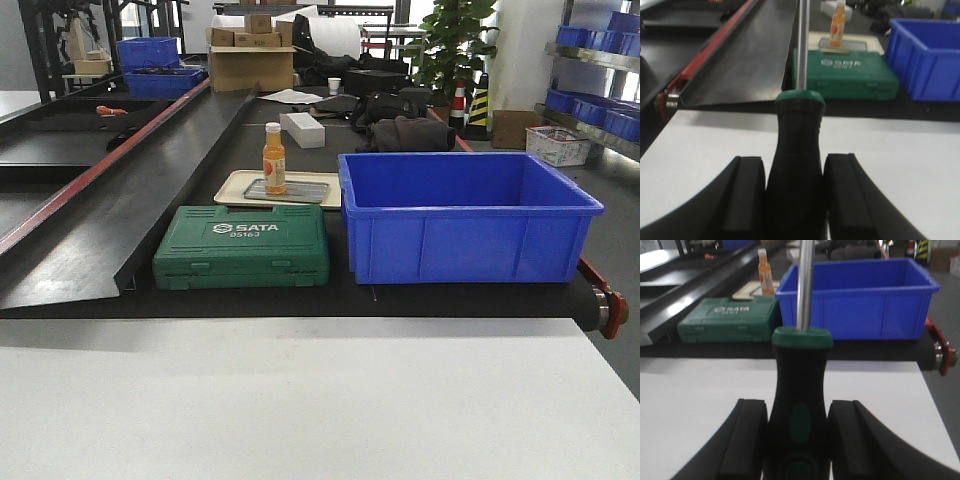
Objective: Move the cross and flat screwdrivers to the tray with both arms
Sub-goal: 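Hold both screwdrivers upright and back away from the table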
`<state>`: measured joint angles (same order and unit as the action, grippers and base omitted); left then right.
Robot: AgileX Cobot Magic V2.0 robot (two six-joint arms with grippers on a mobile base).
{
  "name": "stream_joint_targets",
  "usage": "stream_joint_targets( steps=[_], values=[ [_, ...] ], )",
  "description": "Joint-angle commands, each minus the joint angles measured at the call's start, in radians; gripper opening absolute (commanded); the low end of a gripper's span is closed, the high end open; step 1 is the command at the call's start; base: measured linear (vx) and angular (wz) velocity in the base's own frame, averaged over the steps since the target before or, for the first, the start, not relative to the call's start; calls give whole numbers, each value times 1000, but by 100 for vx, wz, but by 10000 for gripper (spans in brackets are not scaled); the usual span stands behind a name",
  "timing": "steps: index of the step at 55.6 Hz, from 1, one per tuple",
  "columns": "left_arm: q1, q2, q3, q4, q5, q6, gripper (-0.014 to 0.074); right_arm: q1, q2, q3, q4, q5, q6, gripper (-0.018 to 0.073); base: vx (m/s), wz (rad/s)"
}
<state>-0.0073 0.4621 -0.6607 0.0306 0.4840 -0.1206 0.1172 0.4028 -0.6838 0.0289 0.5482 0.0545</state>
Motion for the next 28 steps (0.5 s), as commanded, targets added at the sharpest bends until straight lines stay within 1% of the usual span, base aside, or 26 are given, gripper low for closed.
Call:
stream_joint_targets(
  steps=[1, 12, 20, 28],
  values=[
    [-9, -62, -8, -11, -77, 18, 1, -5, -58, -11, -34, -50, 14, -8, 0, 0],
    [-13, -159, 39, -11, -77, 38, 3, -5, -74, -11, -43, -39, 14, -8, 0, 0],
    [-13, -176, 38, -11, -129, 88, 3, -5, -57, -11, -43, -39, 14, -8, 0, 0],
    [-13, -176, 38, -11, -146, 90, 3, -5, -56, -11, -38, -38, 36, -8, 0, 0]
  ],
)
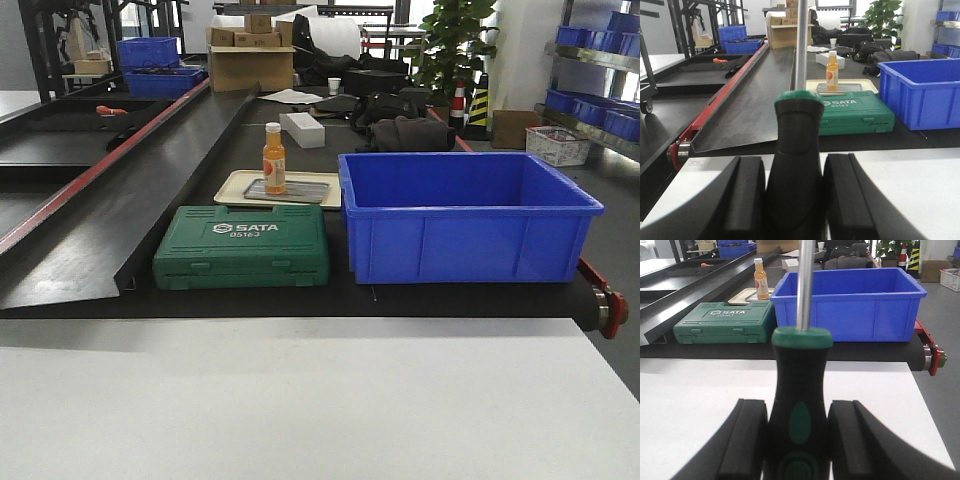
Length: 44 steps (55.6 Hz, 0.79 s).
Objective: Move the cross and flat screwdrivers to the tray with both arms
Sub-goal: 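Hold both screwdrivers upright and back away from the table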
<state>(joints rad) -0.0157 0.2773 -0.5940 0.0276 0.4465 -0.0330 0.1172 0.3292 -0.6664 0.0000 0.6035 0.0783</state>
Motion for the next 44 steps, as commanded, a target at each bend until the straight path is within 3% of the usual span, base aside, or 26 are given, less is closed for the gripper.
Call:
stream_joint_targets(
  steps=[1, 44],
  values=[
    [-5, 9, -29, -8, -106, 3, 3, -5, 18, -28, -10, -93, 20, -8, 0, 0],
    [-5, 9, -29, -8, -105, 3, 3, -5, 18, -28, -10, -92, 23, -8, 0, 0]
  ],
)
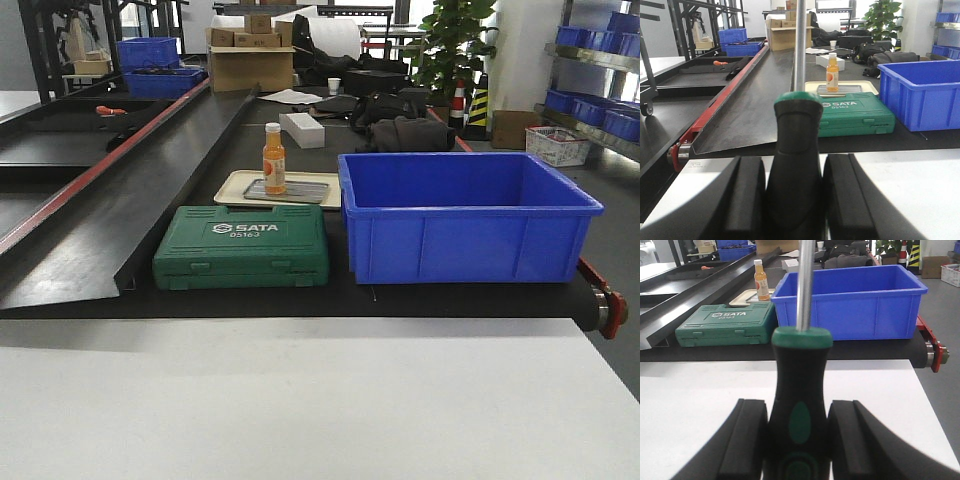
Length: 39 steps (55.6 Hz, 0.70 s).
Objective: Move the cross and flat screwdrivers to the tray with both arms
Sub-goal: 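Hold both screwdrivers upright and back away from the table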
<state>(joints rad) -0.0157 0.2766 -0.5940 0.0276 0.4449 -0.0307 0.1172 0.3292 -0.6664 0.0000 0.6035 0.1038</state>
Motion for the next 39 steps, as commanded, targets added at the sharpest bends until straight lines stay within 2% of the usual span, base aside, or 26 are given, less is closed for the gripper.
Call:
stream_joint_targets(
  steps=[1, 21, 39],
  values=[
    [-5, 9, -29, -8, -104, 0, 3, -5, 18, -28, -10, -92, -2, -8, 0, 0],
    [-5, 9, -29, -8, -104, 0, 3, -5, 18, -28, -10, -93, -3, -8, -3, 2],
    [-5, 9, -29, -8, -104, 0, 3, -5, 18, -28, -10, -93, -3, -8, -17, -2]
  ],
)
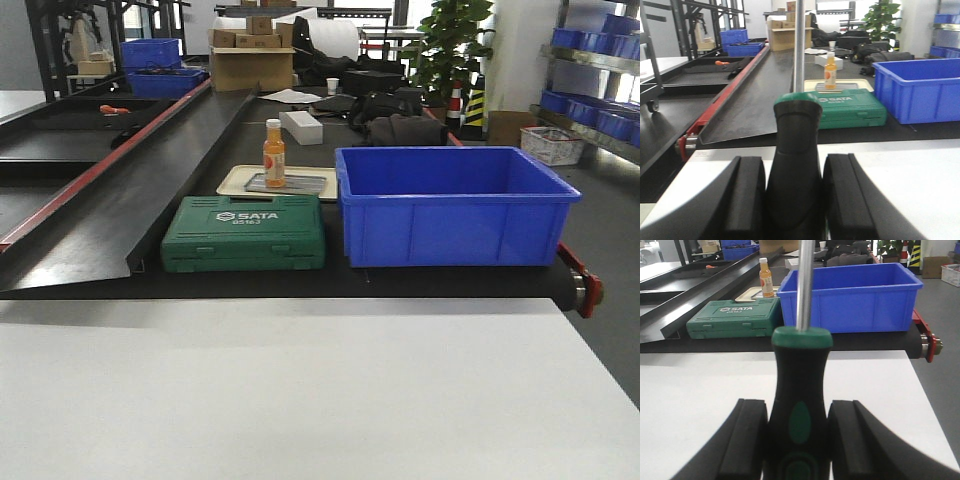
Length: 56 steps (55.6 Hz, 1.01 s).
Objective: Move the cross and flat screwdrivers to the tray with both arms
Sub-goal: 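Hold both screwdrivers upright and back away from the table, then drive the base toward the shelving station holding both screwdrivers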
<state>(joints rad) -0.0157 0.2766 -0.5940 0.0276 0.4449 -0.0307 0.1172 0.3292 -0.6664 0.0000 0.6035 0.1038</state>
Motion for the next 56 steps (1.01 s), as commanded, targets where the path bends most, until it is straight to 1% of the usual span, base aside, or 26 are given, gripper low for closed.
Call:
stream_joint_targets(
  steps=[1, 13, 56],
  values=[
    [-5, 9, -29, -8, -104, 0, 3, -5, 18, -28, -10, -93, -3, -8, -22, -27],
    [-5, 9, -29, -8, -104, 0, 3, -5, 18, -28, -10, -93, -3, -8, -22, -44],
    [-5, 9, -29, -8, -104, 0, 3, -5, 18, -28, -10, -92, -3, -8, -20, -58]
  ],
)
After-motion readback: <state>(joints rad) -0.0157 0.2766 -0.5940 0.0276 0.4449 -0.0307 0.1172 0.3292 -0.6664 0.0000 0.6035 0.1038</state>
